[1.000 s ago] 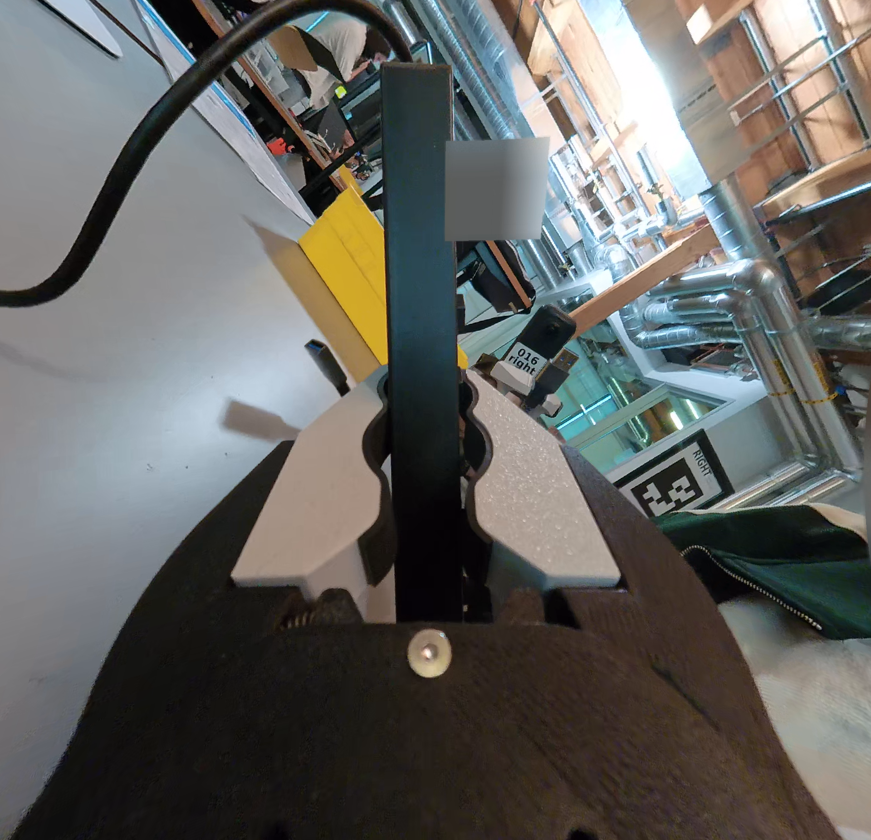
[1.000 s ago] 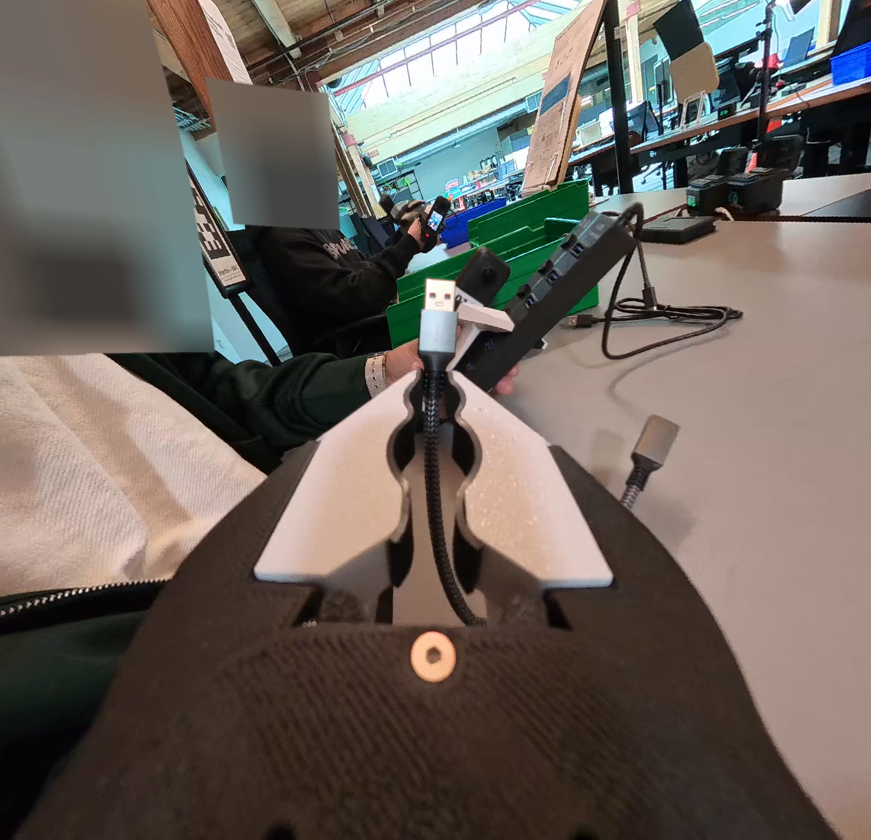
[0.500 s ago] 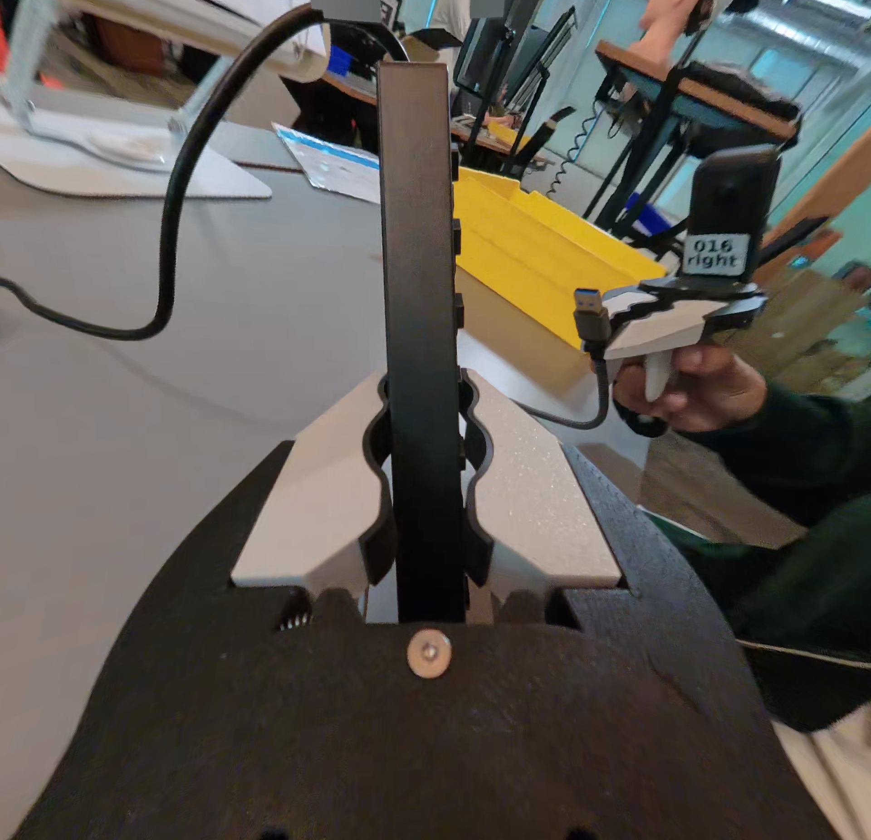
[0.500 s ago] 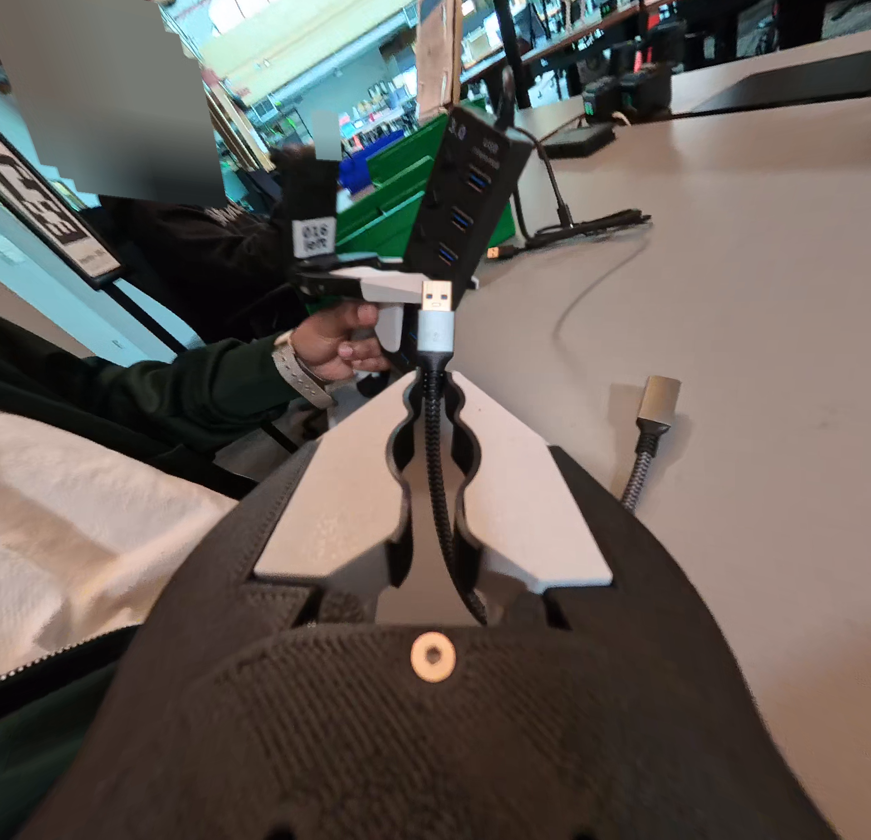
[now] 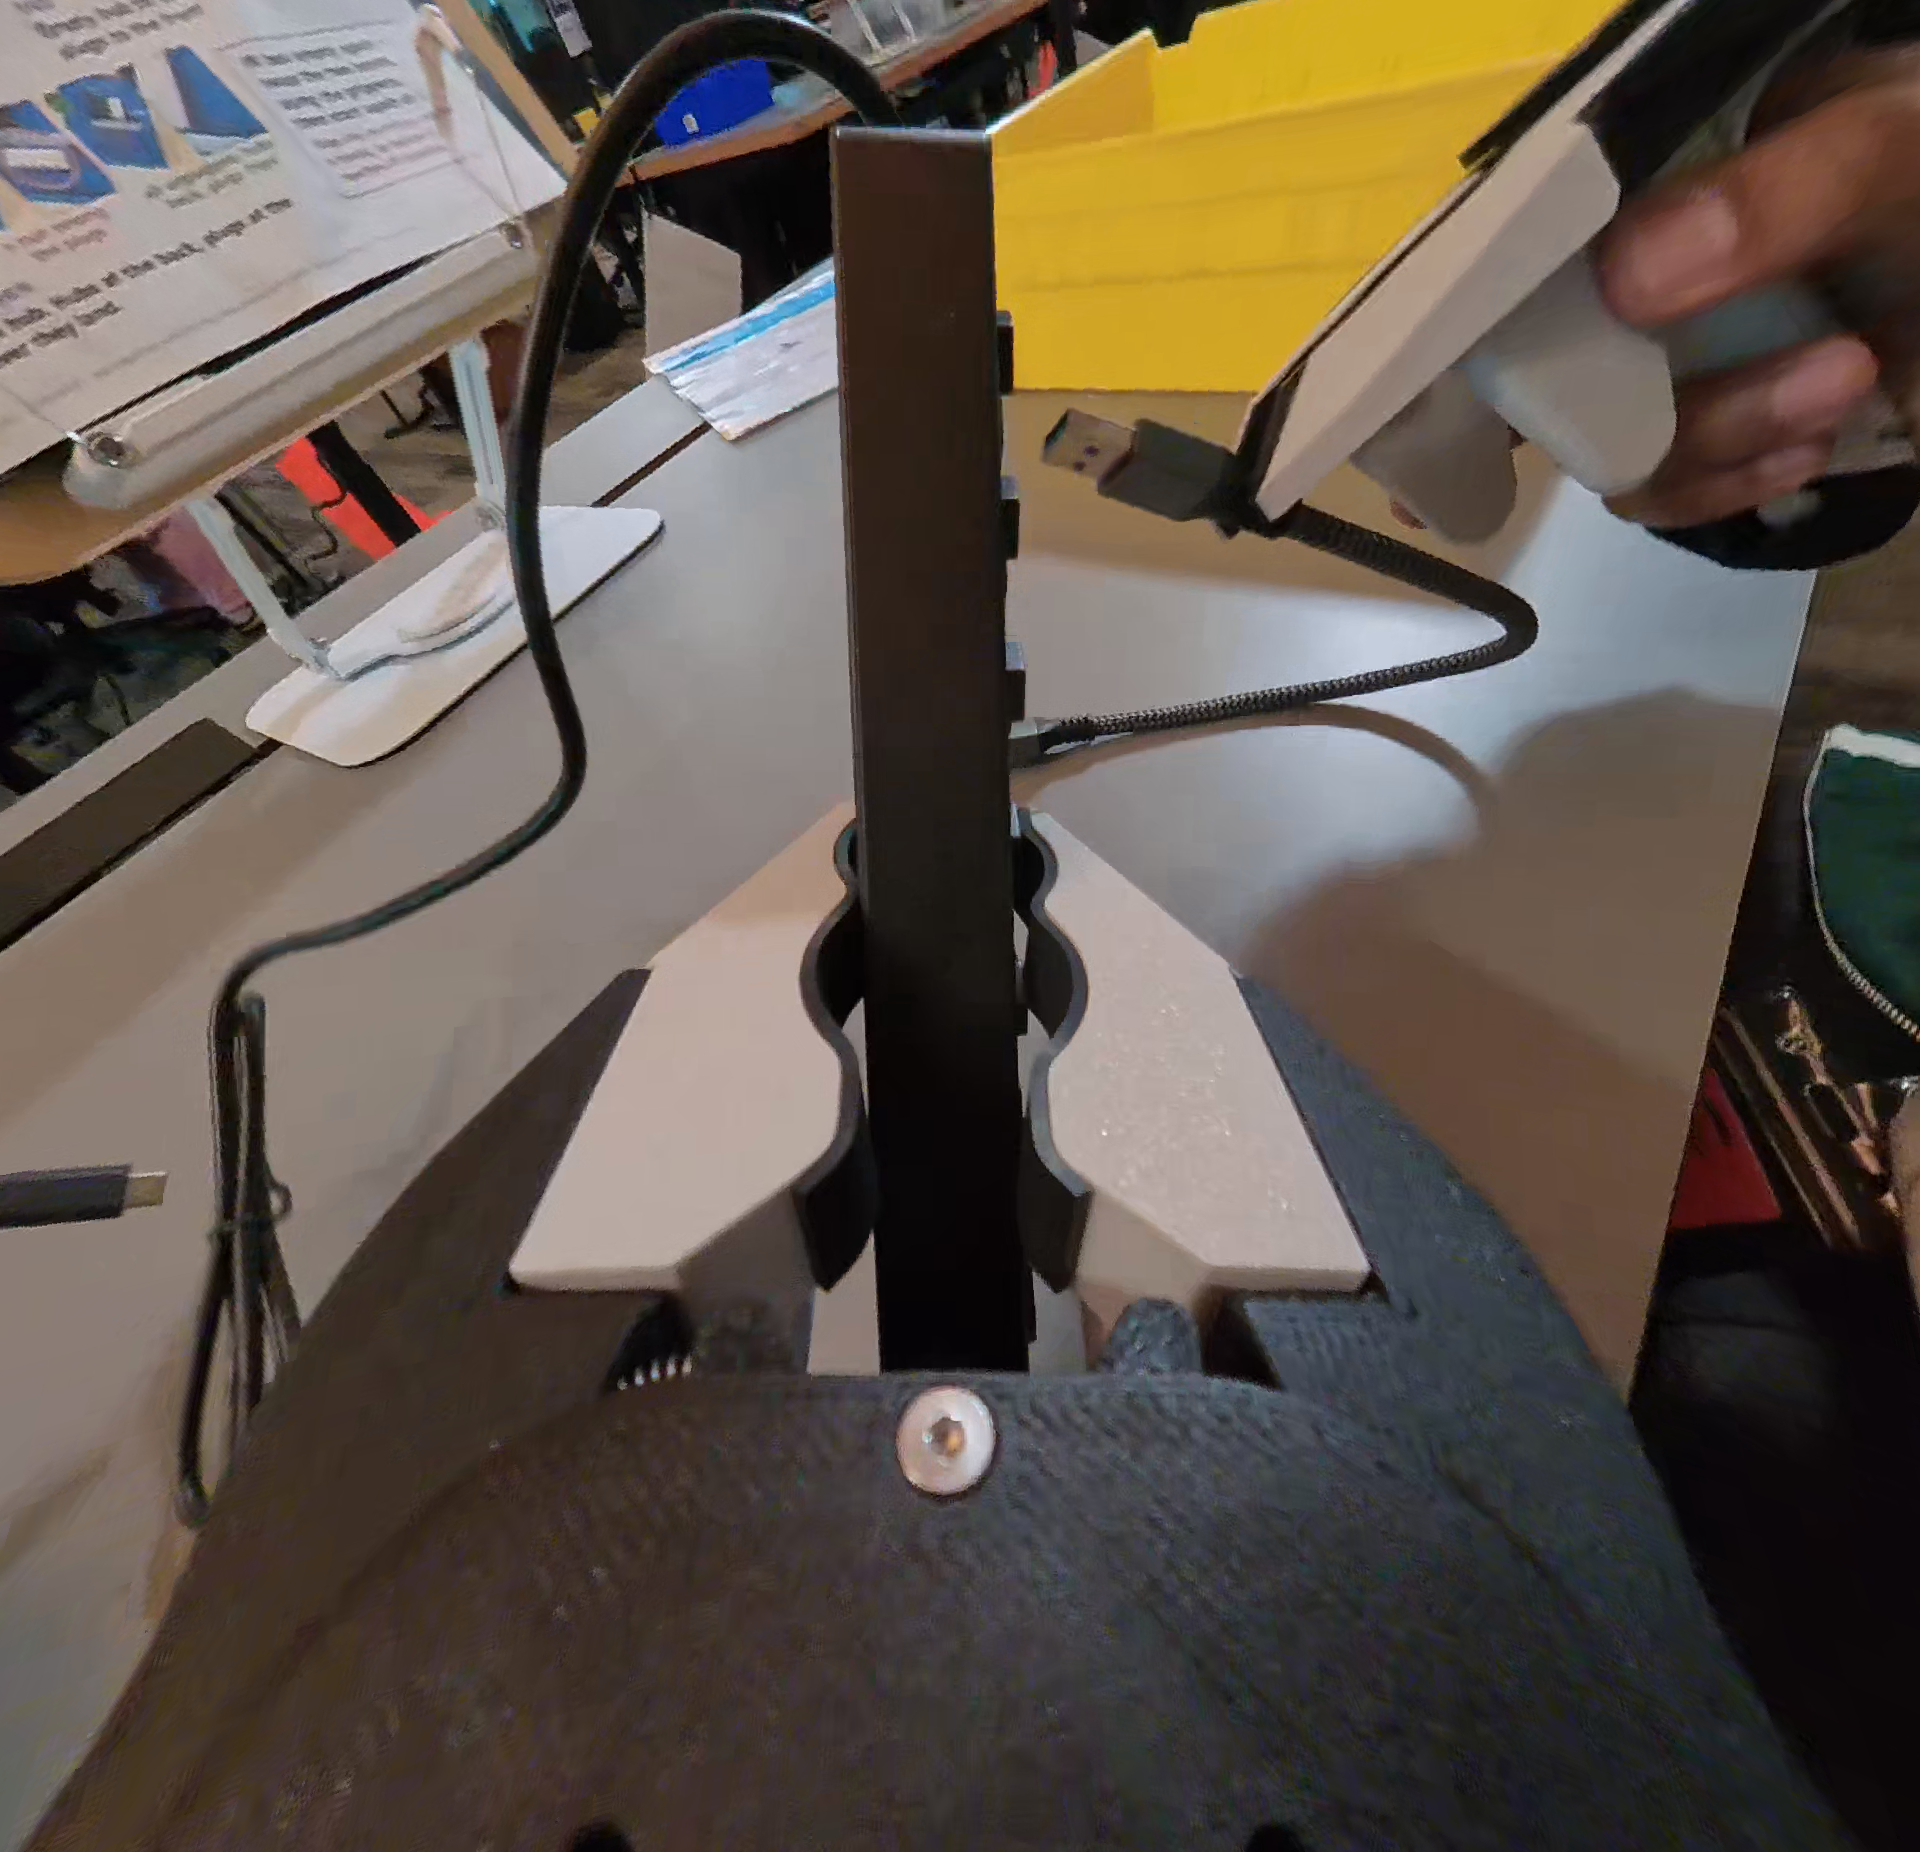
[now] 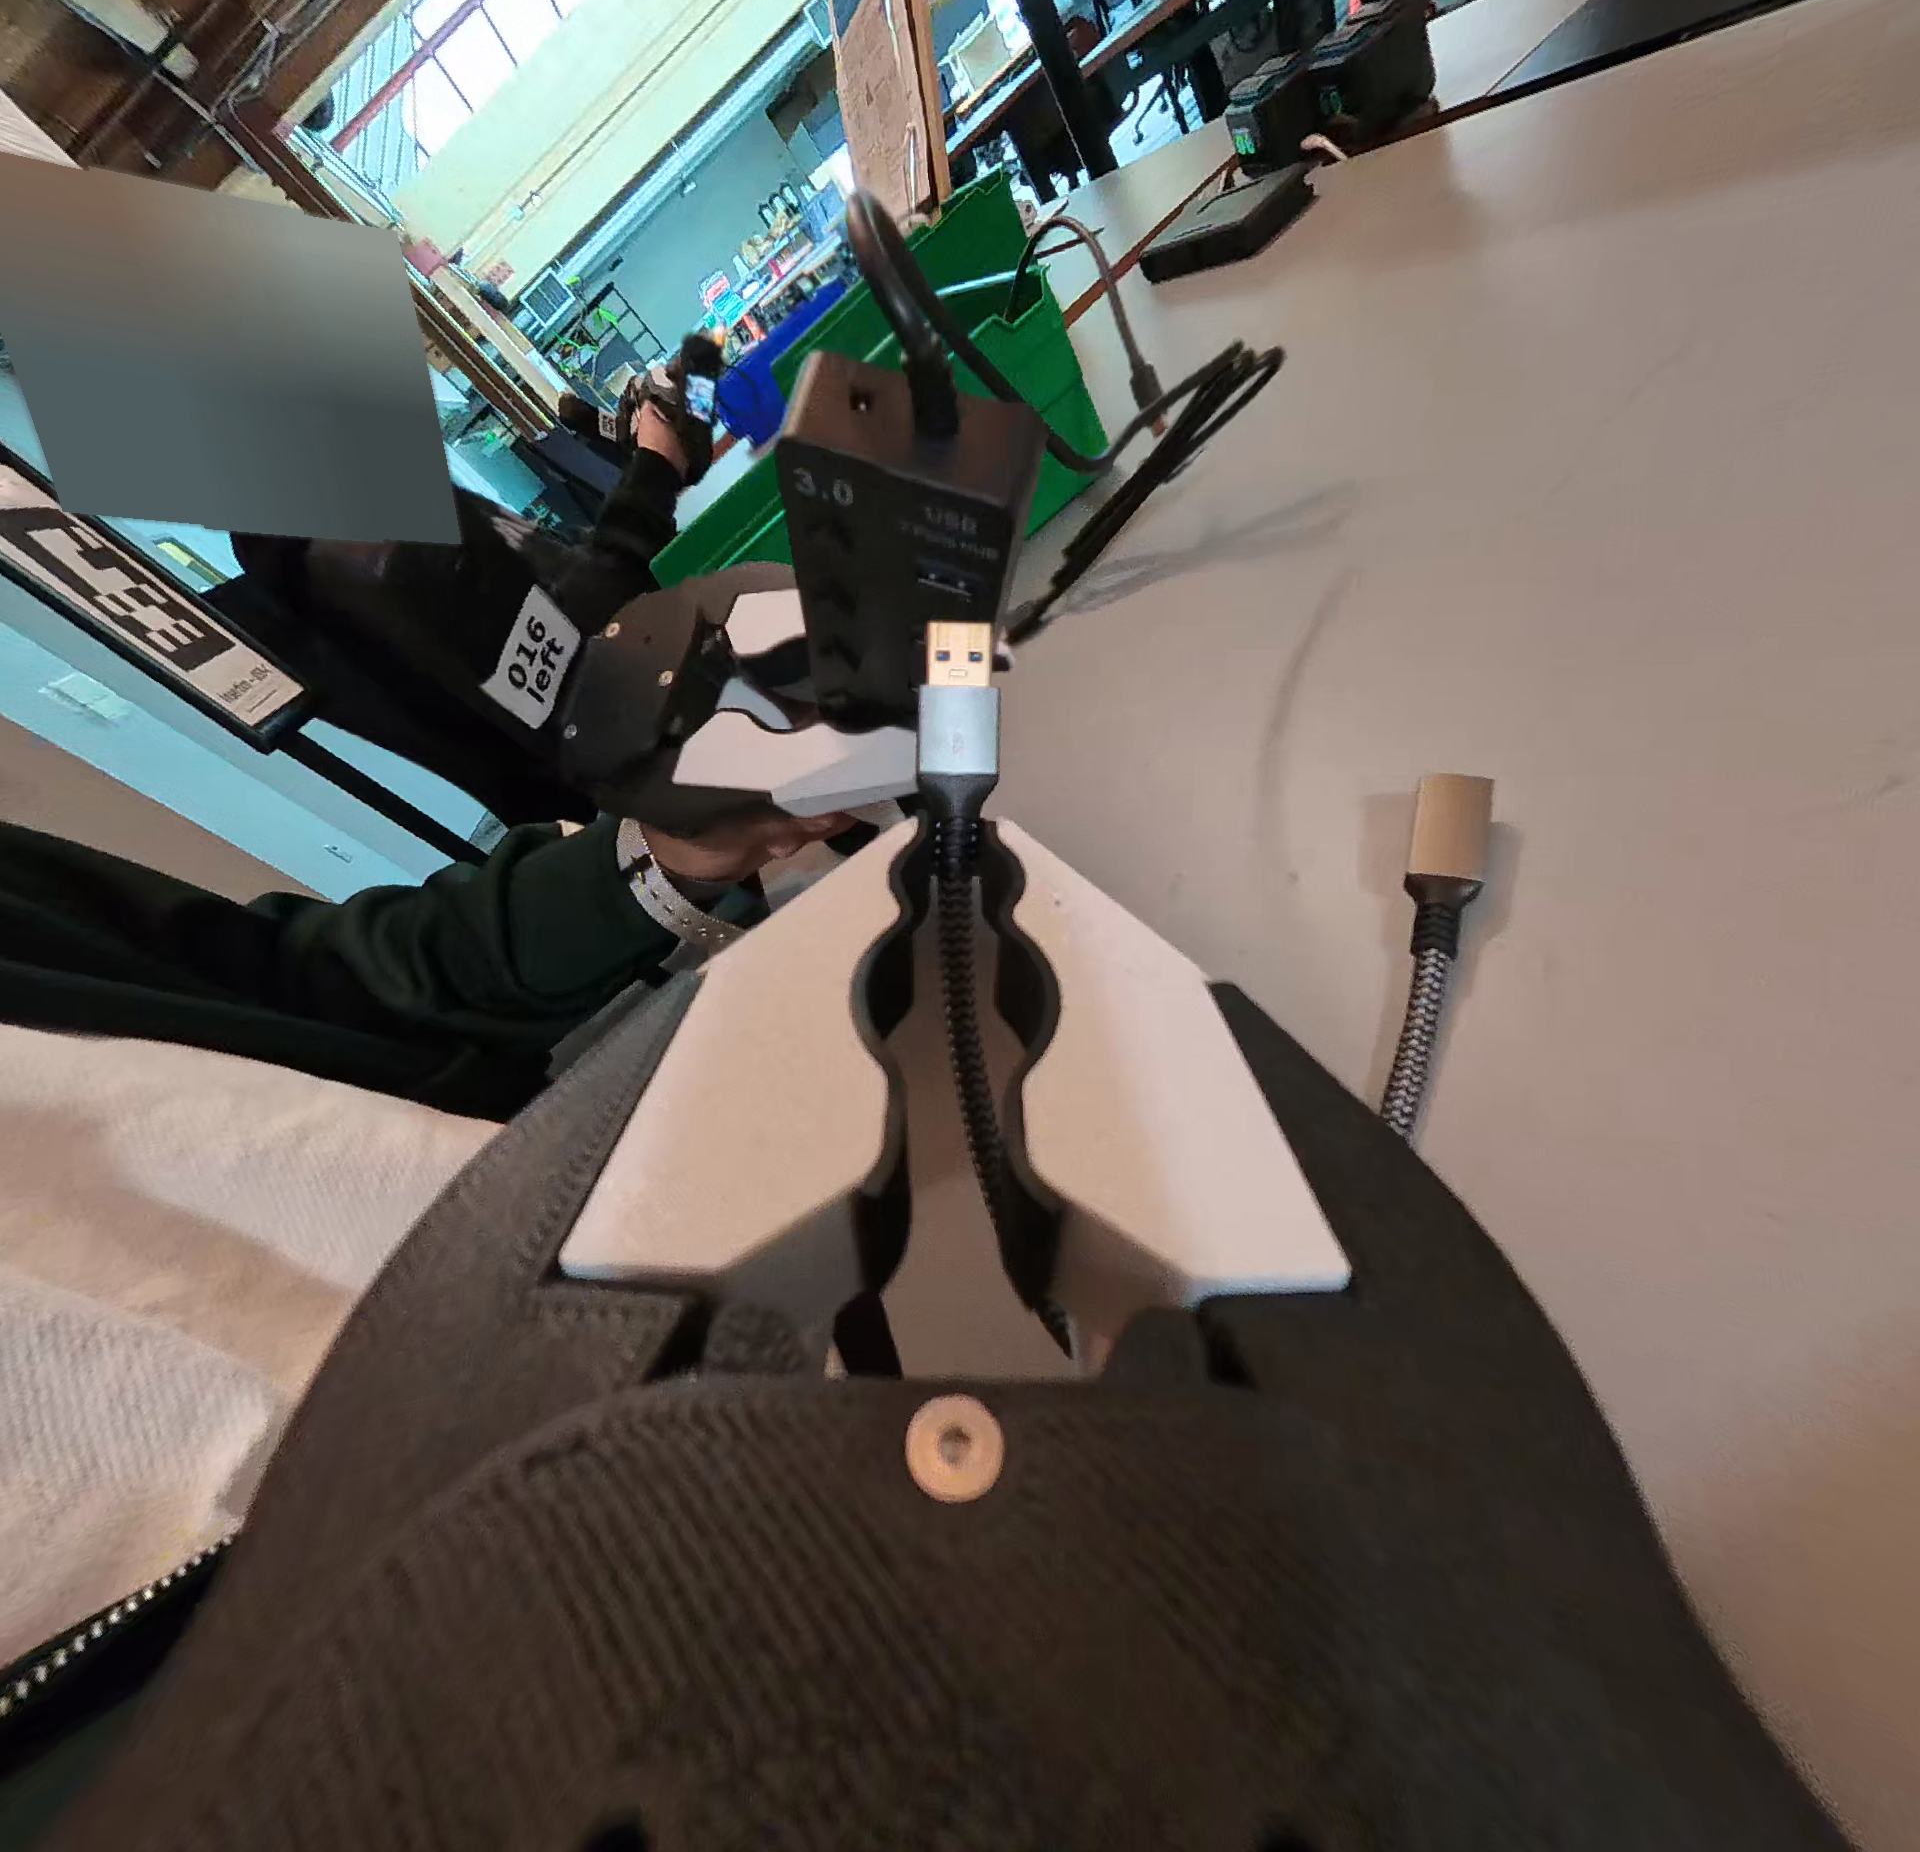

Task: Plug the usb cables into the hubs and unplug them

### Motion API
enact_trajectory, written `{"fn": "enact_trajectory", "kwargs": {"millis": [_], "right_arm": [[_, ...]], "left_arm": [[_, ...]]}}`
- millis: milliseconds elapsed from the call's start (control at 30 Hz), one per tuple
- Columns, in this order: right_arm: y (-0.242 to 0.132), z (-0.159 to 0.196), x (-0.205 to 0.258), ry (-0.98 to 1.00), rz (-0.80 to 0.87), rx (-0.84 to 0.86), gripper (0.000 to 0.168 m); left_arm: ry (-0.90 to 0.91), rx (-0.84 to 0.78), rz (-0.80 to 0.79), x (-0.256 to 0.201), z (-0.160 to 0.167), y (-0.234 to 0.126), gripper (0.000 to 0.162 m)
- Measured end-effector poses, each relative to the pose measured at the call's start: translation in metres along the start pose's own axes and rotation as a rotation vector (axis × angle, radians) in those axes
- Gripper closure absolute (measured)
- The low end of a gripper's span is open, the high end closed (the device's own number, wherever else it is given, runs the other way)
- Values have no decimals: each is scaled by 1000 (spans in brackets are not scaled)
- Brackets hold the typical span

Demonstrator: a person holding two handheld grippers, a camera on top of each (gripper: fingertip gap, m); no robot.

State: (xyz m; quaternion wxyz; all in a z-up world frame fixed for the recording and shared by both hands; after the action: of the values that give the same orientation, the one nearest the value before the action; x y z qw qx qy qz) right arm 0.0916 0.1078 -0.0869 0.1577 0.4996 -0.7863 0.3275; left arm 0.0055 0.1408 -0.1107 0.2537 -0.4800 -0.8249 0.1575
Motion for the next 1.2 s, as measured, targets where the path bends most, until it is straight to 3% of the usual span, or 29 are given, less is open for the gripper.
{"fn": "enact_trajectory", "kwargs": {"millis": [667,1200], "right_arm": [[2,8,-4,100,-13,31,160],[3,9,-3,84,-31,10,161]], "left_arm": [[178,80,-103,-6,7,7,137],[203,81,-70,-10,7,5,137]]}}
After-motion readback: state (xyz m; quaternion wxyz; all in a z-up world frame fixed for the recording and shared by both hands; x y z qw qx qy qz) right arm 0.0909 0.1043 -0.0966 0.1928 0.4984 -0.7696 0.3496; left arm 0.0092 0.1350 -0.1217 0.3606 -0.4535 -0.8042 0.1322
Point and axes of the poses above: each gripper's, where its closed fingertips meet, y out along the fingers, z out of its underside, x = y × z across the jaws, the point moved 2 cm from there along -y, back along the fingers, and after that the axes turned 14 degrees about x, right-handed, at the moved point
